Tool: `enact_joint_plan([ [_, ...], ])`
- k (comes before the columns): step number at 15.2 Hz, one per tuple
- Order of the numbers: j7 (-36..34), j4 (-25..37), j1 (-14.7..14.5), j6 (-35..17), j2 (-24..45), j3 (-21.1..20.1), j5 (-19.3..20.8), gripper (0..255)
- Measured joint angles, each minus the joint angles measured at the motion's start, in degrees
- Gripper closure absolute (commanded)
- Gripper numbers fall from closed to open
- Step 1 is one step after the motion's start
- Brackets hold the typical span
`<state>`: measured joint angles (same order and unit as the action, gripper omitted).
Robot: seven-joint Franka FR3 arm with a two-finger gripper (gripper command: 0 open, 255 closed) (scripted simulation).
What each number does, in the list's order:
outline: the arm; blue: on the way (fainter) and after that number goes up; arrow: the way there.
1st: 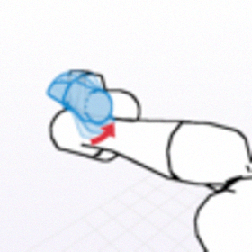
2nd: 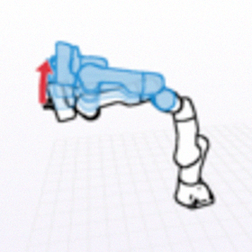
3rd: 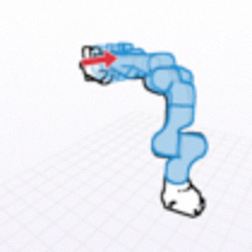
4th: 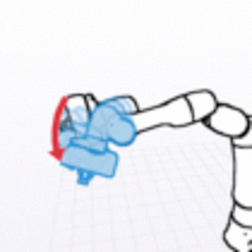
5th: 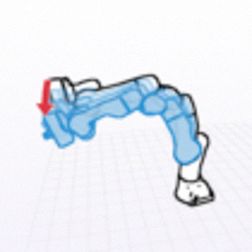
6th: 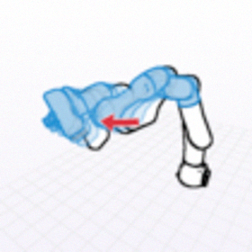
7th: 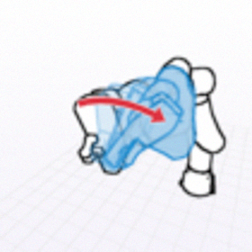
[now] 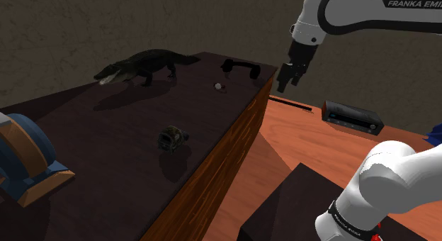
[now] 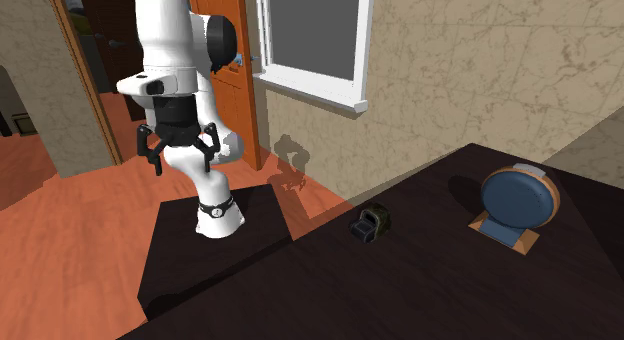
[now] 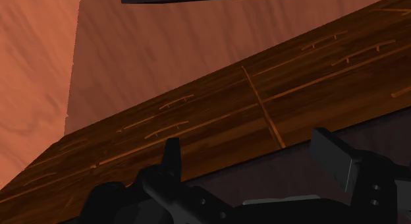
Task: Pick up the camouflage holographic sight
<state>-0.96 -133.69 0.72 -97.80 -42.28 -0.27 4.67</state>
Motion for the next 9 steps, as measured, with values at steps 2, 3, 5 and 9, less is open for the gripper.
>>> enact_joint_plan([
  [2, -1.4, -0.5, 0.0, 0.0, -0.3, -0.8, -0.4, 0],
  [3, -3.6, -0.9, 0.1, 0.0, -0.6, -2.0, -1.1, 0],
  [5, -9.3, -1.4, 0.3, 0.7, -1.2, -5.1, -2.8, 0],
  [9, -21.6, -1.3, 1.0, 0.6, 0.0, -11.6, -6.6, 0],
])
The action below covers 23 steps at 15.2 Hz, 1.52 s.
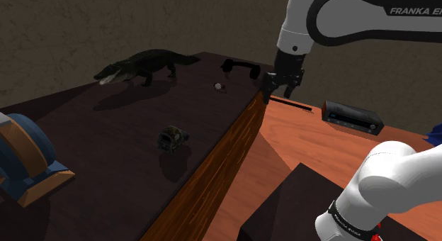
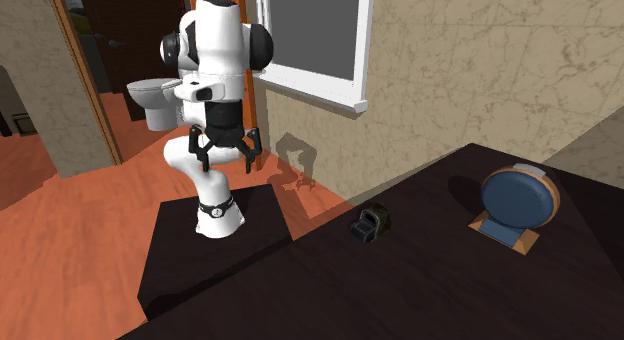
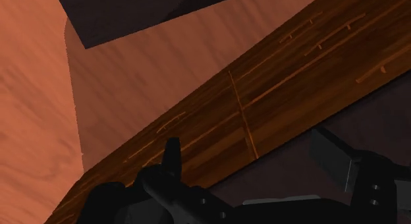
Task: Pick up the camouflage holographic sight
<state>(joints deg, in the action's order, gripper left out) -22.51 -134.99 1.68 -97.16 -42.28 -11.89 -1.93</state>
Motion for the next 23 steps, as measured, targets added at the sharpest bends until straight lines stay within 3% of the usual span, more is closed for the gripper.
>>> enact_joint_plan([
  [8, -25.5, 4.9, 2.7, -1.7, 7.8, -13.8, -6.2, 0],
  [13, -42.2, 12.1, 6.1, -3.1, 17.0, -22.7, -6.8, 0],
  [19, -64.0, 23.5, 10.3, -4.0, 32.2, -33.4, -1.4, 0],
  [21, -72.3, 28.4, 10.7, -4.0, 39.5, -36.4, 3.0, 0],
  [23, -81.0, 34.3, 9.2, -2.9, 47.4, -38.3, 8.2, 0],
])
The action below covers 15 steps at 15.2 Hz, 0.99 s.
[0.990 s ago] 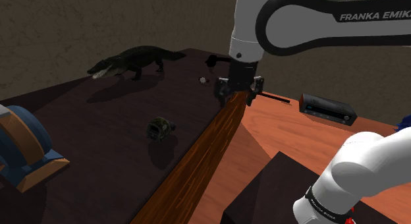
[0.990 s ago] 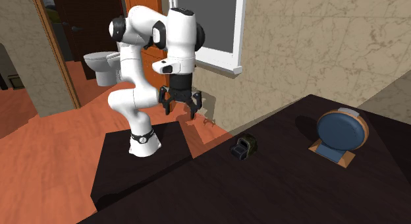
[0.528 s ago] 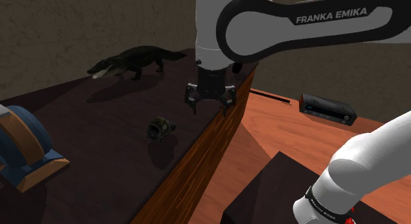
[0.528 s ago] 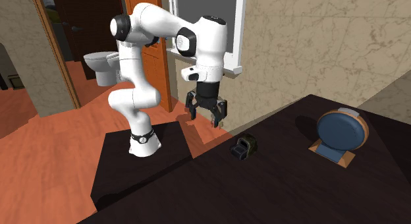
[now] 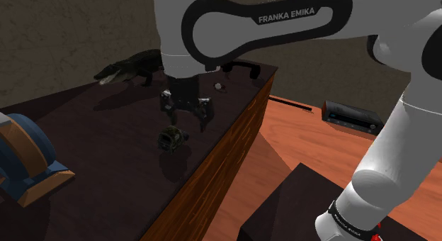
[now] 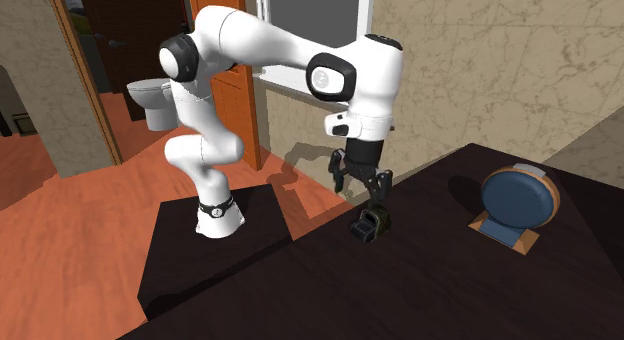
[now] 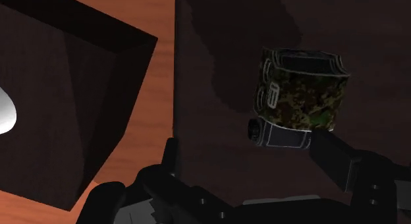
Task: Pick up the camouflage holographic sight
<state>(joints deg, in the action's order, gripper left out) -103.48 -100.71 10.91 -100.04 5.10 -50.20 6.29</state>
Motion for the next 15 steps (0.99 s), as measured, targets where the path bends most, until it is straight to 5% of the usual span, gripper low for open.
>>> enact_joint_plan([
  [4, -11.8, 8.7, -5.1, 1.9, 10.9, 0.8, 7.1, 0],
  [11, -13.6, 5.2, -5.3, -2.5, 12.3, 1.5, 8.2, 0],
  [12, -13.7, 5.1, -5.3, -2.8, 12.5, 1.5, 8.3, 255],
  [15, -13.8, 4.9, -5.4, -3.1, 12.6, 1.6, 8.4, 255],
])
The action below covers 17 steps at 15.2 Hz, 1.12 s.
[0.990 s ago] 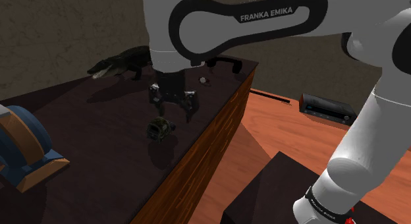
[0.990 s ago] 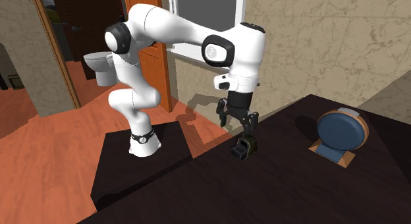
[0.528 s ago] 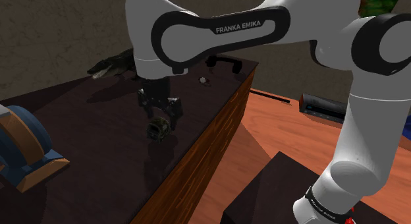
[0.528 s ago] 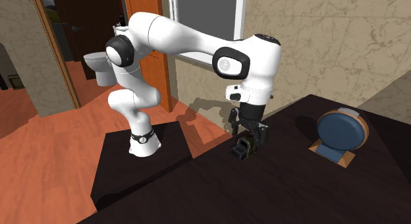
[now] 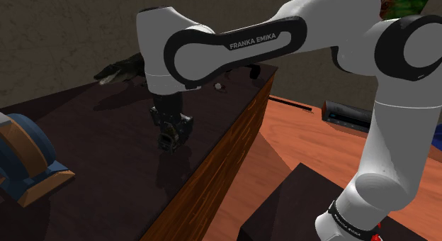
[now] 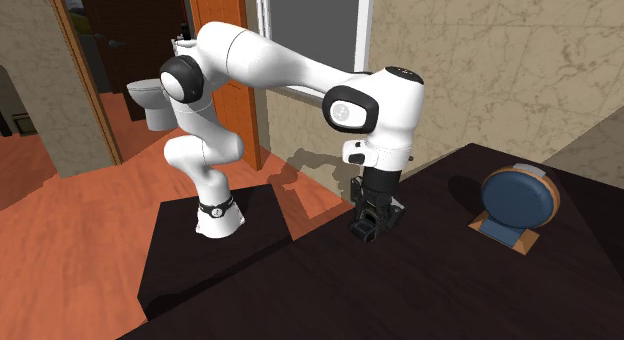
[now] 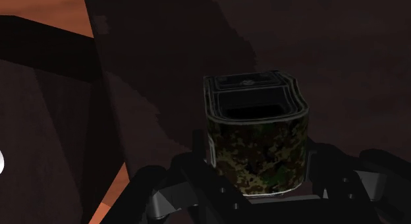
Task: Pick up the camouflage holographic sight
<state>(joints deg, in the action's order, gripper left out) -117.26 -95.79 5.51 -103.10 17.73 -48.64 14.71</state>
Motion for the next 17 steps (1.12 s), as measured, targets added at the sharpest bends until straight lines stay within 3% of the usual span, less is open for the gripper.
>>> enact_joint_plan([
  [7, 0.0, 0.0, 0.0, 0.0, 0.0, 0.0, 0.0, 255],
  [17, 0.7, 6.4, -0.6, 6.7, -0.6, -0.4, -0.7, 255],
])
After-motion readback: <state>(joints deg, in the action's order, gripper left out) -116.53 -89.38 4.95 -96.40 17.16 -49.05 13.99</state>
